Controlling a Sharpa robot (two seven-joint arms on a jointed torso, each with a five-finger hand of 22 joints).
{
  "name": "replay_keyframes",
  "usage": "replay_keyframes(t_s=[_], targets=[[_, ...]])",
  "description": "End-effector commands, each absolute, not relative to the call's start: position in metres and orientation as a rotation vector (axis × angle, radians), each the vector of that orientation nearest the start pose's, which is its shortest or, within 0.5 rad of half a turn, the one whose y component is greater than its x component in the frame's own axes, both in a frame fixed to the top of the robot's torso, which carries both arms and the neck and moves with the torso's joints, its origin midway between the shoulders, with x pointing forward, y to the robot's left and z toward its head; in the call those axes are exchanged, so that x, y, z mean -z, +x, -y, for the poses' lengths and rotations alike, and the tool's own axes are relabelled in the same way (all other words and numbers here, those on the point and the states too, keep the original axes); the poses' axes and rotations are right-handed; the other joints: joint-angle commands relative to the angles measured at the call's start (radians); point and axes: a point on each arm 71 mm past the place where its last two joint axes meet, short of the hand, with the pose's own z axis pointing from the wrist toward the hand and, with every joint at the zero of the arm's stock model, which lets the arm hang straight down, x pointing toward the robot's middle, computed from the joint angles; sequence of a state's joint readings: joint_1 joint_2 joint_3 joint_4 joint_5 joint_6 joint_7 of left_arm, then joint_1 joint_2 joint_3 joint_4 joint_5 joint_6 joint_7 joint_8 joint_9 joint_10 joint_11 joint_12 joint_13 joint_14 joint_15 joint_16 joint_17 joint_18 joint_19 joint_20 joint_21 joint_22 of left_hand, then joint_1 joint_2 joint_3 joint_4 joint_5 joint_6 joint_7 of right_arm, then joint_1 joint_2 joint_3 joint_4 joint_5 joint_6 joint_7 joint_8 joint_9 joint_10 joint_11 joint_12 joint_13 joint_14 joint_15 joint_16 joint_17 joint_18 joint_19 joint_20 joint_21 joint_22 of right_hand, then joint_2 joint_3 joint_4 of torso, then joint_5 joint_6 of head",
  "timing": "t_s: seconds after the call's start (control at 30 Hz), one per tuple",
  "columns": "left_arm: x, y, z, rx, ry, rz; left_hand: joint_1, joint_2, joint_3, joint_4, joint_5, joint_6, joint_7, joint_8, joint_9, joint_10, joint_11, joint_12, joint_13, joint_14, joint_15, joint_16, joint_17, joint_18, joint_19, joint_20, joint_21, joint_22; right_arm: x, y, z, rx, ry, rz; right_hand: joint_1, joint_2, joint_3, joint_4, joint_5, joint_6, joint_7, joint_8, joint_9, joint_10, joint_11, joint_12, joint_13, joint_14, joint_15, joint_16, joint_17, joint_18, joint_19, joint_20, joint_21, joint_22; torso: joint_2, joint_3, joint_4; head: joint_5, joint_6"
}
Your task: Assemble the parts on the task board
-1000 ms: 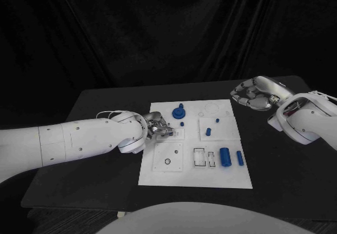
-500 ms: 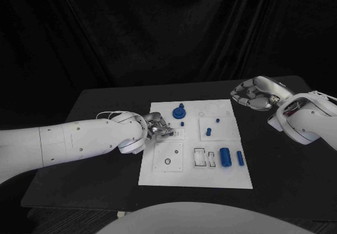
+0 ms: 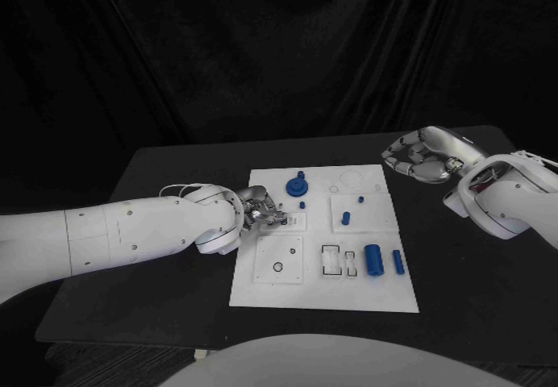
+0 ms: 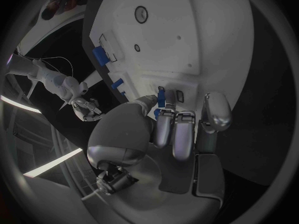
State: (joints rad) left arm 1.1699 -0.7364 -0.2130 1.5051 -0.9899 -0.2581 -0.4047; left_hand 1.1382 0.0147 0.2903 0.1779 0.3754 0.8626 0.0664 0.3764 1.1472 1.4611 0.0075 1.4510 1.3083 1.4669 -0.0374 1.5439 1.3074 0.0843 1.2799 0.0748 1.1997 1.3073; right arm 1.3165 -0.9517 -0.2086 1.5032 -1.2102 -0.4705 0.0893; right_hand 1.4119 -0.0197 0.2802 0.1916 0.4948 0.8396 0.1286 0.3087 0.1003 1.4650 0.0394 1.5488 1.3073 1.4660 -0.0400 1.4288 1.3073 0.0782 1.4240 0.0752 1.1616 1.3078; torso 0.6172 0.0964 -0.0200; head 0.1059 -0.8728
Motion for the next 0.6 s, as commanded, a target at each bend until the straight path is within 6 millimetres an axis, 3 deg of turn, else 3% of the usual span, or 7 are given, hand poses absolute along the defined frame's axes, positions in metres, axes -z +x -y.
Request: replay_keyframes(t_s=[0.03, 0.17, 0.37, 0.6], targets=[[0.2846, 0.4486, -0.1741, 0.568, -0.324, -2.204, -0.008, -0.004, -0.002, 0.008, -0.010, -0.002, 0.001, 0.001, -0.002, -0.006, -0.003, -0.002, 0.172, 0.036, 0.000, -0.005, 0.169, 0.006, -0.003, 0.000, -0.003, 0.143, 0.1788, 0.4843, 0.2621, -0.706, -0.007, -1.586, 0.004, -0.001, 0.002, -0.001, 0.005, -0.006, 0.000, -0.004, -0.001, 0.064, 0.003, -0.005, 0.194, 0.052, 0.008, -0.006, 0.019, 0.009, -0.006, -0.001, -0.002, 0.142, 0.000, 0.0007, -0.0001, 0.002, 0.000], [0.2850, 0.4484, -0.1734, 0.568, -0.319, -2.210, -0.015, -0.005, -0.008, 0.016, -0.043, -0.003, 0.003, -0.002, -0.006, -0.006, -0.002, -0.002, 0.172, 0.036, 0.002, -0.005, 0.169, 0.006, -0.004, 0.001, -0.004, 0.143, 0.1789, 0.4844, 0.2618, -0.706, -0.007, -1.586, 0.004, -0.001, 0.002, -0.001, 0.005, -0.006, 0.000, -0.004, -0.001, 0.064, 0.003, -0.005, 0.194, 0.052, 0.008, -0.006, 0.019, 0.009, -0.006, -0.001, -0.002, 0.142, 0.001, -0.0002, -0.0006, 0.003, 0.000], [0.2859, 0.4480, -0.1732, 0.564, -0.313, -2.224, -0.048, -0.012, -0.045, 0.054, -0.138, 0.000, 0.009, -0.010, -0.020, -0.005, 0.004, 0.000, 0.172, 0.037, 0.007, -0.005, 0.169, 0.006, -0.005, 0.006, -0.005, 0.143, 0.1789, 0.4842, 0.2624, -0.705, -0.006, -1.586, 0.004, -0.001, 0.002, -0.001, 0.005, -0.006, 0.000, -0.004, -0.001, 0.064, 0.003, -0.005, 0.194, 0.052, 0.008, -0.006, 0.019, 0.009, -0.006, -0.001, -0.002, 0.142, 0.001, 0.0000, -0.0003, 0.000, 0.000], [0.2872, 0.4477, -0.1737, 0.555, -0.306, -2.241, -0.068, -0.019, -0.086, 0.080, -0.177, 0.004, 0.013, -0.013, -0.027, -0.006, 0.008, 0.000, 0.172, 0.036, 0.009, -0.005, 0.168, 0.006, -0.006, 0.008, -0.006, 0.142, 0.1788, 0.4839, 0.2629, -0.704, -0.005, -1.585, 0.004, -0.001, 0.002, -0.001, 0.005, -0.006, 0.000, -0.004, -0.001, 0.064, 0.003, -0.005, 0.194, 0.052, 0.008, -0.006, 0.019, 0.009, -0.006, -0.001, -0.002, 0.142, 0.001, 0.0003, -0.0005, -0.002, 0.000]])
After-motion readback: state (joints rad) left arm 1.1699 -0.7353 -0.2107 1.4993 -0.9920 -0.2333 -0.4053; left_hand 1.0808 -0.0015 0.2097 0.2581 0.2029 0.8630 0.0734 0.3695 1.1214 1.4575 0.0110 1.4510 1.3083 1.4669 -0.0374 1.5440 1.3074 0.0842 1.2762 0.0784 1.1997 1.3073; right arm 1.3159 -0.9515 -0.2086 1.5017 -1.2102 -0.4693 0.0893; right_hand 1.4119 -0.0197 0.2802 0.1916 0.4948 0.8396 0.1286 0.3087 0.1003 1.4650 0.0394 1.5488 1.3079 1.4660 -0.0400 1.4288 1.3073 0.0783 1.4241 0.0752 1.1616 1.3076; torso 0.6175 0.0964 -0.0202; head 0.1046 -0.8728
